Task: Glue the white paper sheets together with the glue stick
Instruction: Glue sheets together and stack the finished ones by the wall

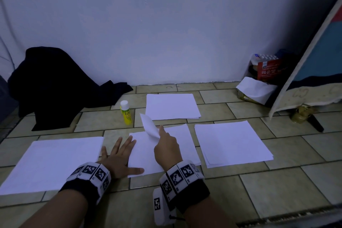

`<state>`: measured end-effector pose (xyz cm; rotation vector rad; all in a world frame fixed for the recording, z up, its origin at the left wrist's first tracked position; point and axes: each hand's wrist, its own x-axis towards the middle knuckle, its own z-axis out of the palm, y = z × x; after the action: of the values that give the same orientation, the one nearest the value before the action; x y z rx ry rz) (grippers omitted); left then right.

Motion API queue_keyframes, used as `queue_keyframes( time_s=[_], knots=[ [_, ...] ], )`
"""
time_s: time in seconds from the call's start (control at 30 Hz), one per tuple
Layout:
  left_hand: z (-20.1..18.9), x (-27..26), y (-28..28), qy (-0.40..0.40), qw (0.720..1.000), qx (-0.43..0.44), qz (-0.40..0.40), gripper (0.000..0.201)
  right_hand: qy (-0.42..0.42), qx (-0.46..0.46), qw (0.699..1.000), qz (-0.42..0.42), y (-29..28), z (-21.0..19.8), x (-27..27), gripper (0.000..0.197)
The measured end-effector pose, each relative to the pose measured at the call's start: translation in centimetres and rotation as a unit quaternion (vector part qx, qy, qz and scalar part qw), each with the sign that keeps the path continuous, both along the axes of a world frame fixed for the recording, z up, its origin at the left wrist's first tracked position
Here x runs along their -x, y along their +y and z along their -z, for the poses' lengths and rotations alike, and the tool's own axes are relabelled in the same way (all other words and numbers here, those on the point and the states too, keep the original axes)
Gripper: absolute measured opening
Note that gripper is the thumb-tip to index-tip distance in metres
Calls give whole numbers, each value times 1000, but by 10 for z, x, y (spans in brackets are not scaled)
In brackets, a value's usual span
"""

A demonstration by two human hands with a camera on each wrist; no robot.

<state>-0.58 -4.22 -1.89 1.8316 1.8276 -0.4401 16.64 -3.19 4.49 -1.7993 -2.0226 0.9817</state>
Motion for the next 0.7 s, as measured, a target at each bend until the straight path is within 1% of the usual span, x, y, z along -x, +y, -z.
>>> queue_keyframes(
  time_s=[0.07,0.13,0.23,0.3,0.33,0.4,0.43,0.53,0.6,0.67,0.7],
  knots=[
    [0,-1,0,-3,1000,-4,-1,115,15,5,1000,9,-1,-1,-4,60],
    [-2,-1,0,-5,1000,-1,1,121,34,0,999,25,-2,-4,-11,59],
    [-1,-2,-1,-7,1000,-5,-5,110,68,-22,995,66,1,-17,-31,57],
    [-1,-2,-1,-9,1000,-8,-5,109,87,-37,991,94,5,-28,-45,56],
    [0,-1,-1,-9,1000,-7,-4,110,95,-48,989,104,6,-34,-52,56],
    [-1,0,0,-6,1000,0,-1,119,101,-65,986,114,8,-40,-61,56],
    [-1,0,1,-2,1000,4,0,121,97,-69,986,115,9,-42,-62,56],
    [-2,-2,0,2,1000,-4,-2,110,64,-85,989,102,4,-44,-57,58],
    [-2,-3,0,4,1000,-5,-2,109,26,-89,993,77,-1,-42,-48,62],
    [0,-1,1,4,1000,-1,0,114,-6,-85,995,52,-5,-38,-38,65],
    [0,-1,2,4,1000,3,2,120,-17,-82,996,44,-5,-37,-34,67]
  ],
)
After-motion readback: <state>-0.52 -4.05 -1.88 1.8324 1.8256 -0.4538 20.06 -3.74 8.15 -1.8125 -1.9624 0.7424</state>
